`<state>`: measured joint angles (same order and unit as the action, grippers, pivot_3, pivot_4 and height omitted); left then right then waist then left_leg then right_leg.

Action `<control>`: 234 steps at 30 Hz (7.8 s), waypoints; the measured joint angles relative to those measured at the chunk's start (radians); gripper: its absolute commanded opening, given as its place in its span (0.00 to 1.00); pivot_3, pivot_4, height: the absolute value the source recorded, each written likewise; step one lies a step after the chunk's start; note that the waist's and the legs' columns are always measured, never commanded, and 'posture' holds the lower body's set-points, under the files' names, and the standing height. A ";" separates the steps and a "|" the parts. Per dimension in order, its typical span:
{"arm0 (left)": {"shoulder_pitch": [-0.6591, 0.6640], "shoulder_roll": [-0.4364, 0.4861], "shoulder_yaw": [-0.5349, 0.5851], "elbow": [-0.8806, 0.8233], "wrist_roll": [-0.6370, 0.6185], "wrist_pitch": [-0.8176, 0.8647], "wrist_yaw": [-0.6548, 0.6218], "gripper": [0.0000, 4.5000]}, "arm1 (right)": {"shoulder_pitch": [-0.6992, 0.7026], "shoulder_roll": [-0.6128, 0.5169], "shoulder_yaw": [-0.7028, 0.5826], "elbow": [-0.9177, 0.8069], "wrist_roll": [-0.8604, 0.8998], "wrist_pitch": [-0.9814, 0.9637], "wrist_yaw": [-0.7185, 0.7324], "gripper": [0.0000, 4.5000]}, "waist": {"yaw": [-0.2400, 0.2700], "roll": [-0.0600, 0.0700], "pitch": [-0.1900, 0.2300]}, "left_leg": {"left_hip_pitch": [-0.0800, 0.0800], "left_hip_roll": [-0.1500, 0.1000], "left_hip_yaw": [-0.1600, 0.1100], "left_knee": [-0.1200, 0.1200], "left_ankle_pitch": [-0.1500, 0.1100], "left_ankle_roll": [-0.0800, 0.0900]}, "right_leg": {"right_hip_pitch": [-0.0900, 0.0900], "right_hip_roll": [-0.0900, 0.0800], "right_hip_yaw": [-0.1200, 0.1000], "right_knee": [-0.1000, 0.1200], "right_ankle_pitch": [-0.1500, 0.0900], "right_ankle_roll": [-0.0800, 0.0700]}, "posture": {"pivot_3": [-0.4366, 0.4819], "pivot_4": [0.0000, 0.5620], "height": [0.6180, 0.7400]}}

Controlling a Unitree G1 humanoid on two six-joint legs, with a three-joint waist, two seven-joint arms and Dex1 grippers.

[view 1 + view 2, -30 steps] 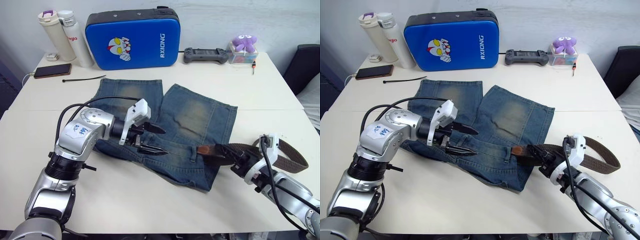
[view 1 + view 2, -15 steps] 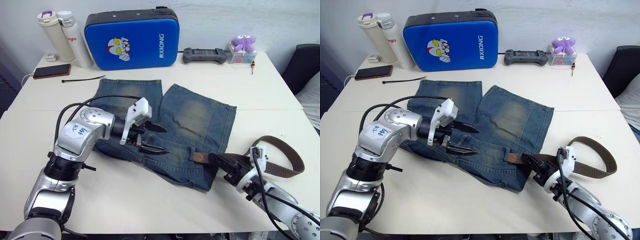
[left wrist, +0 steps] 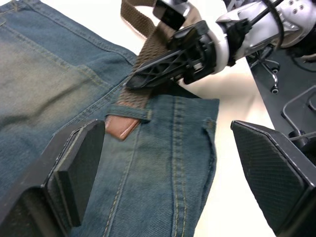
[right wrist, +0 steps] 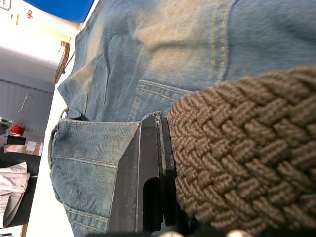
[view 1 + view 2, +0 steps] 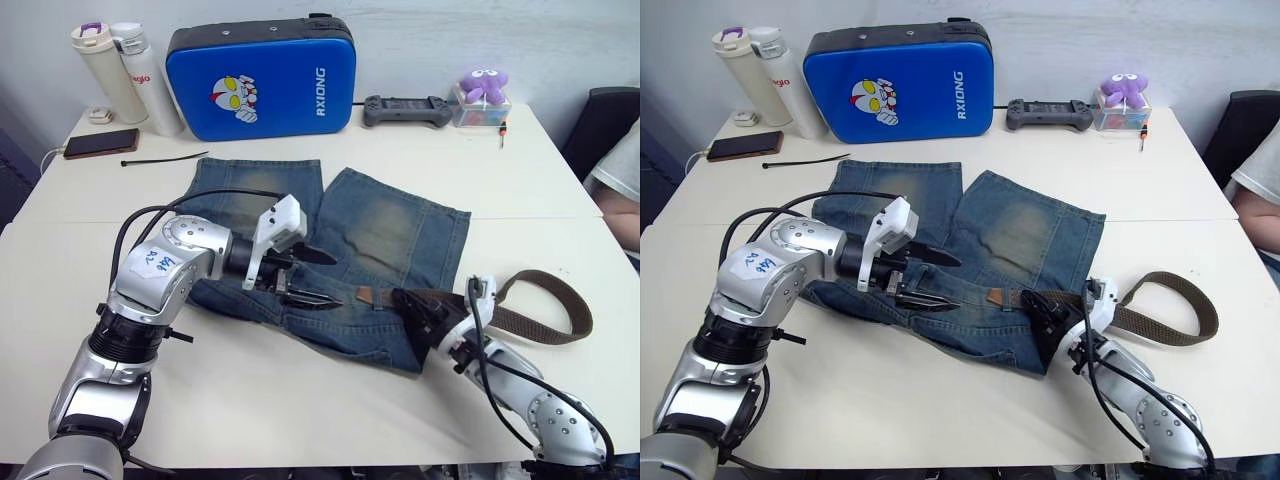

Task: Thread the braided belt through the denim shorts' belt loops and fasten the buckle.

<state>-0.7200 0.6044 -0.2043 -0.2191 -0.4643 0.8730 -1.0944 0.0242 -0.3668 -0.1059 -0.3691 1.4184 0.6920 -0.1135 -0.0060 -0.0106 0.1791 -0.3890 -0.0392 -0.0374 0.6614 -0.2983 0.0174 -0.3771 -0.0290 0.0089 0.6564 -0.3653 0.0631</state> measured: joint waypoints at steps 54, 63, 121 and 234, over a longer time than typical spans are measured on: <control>-0.046 -0.011 -0.123 0.090 0.039 -0.084 -0.053 1.00 | 0.078 0.116 0.045 -0.101 0.012 -0.053 -0.116 0.02 | 0.000 0.001 0.000 | 0.000 -0.001 -0.003 -0.002 0.001 -0.001 | 0.000 0.000 0.001 0.000 -0.001 -0.002 | 0.48 0.27 0.99; -0.015 0.001 -0.140 0.064 0.059 -0.087 -0.048 1.00 | 0.026 0.127 0.059 -0.057 -0.062 -0.019 -0.072 0.35 | -0.007 0.000 -0.001 | 0.002 -0.001 -0.003 -0.003 0.000 -0.001 | 0.000 0.000 0.001 0.002 -0.001 -0.002 | 0.48 0.27 0.99; 0.002 -0.064 -0.125 0.109 0.079 -0.154 -0.038 1.00 | 0.279 -0.787 -0.295 -0.099 -0.618 0.102 0.852 0.99 | 0.029 0.000 0.000 | -0.002 -0.001 -0.006 0.001 0.000 0.000 | 0.002 0.002 0.000 -0.001 -0.001 -0.002 | 0.48 0.27 0.99; 0.030 0.122 0.061 0.237 0.044 -0.294 -0.188 1.00 | -0.389 -0.908 0.239 0.515 -1.360 -1.072 1.456 0.99 | 0.012 0.003 0.002 | -0.001 -0.001 -0.005 0.003 0.002 -0.004 | 0.000 0.001 0.000 0.002 -0.001 -0.002 | 0.48 0.27 0.99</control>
<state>-0.6902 0.7261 -0.1431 0.0183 -0.4204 0.5793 -1.2827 -0.3645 -1.2744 0.1334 0.1460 0.0586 -0.3796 1.3421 0.0058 -0.0072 0.1812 -0.3904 -0.0405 -0.0426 0.6646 -0.2965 0.0133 -0.3768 -0.0277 0.0092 0.6589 -0.3665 0.0611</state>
